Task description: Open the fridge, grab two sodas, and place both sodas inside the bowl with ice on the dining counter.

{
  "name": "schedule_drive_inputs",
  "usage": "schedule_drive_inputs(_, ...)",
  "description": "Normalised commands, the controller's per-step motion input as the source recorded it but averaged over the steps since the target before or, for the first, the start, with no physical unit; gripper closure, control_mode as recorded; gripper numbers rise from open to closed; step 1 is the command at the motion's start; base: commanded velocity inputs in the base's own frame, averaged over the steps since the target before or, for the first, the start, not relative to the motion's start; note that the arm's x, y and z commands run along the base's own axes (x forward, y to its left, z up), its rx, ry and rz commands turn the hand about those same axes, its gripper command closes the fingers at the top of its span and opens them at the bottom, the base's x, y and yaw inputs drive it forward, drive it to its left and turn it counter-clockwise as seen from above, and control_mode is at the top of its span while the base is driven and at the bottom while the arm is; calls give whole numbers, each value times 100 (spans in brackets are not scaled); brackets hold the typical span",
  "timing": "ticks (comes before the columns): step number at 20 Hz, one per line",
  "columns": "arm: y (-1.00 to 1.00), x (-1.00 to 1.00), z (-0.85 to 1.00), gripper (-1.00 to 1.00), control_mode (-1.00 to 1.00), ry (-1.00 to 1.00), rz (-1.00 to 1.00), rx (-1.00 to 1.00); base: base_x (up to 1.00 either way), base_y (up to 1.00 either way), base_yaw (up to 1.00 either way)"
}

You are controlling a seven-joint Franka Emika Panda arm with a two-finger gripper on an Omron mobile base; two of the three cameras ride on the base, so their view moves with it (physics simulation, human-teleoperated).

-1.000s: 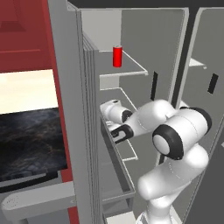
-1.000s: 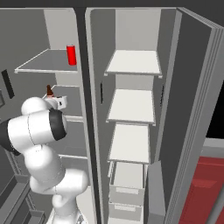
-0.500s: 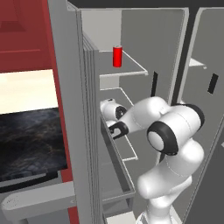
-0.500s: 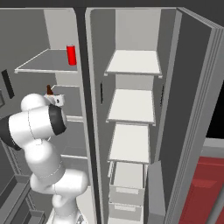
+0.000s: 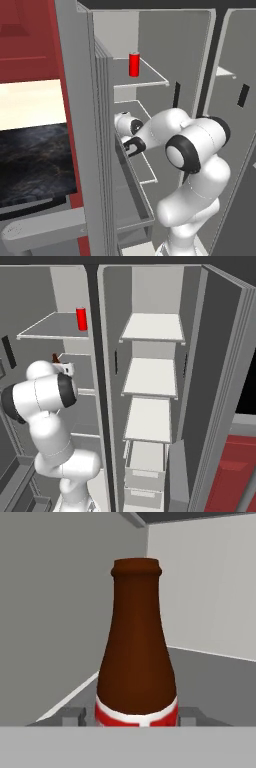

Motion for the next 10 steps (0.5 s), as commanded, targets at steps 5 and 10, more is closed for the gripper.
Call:
schedule_drive_inputs(5, 0, 4, 0, 100, -100, 0, 0, 0, 0, 0, 0)
schedule_drive_inputs(10, 0, 0, -1, 100, -100, 0, 0, 0, 0, 0, 0)
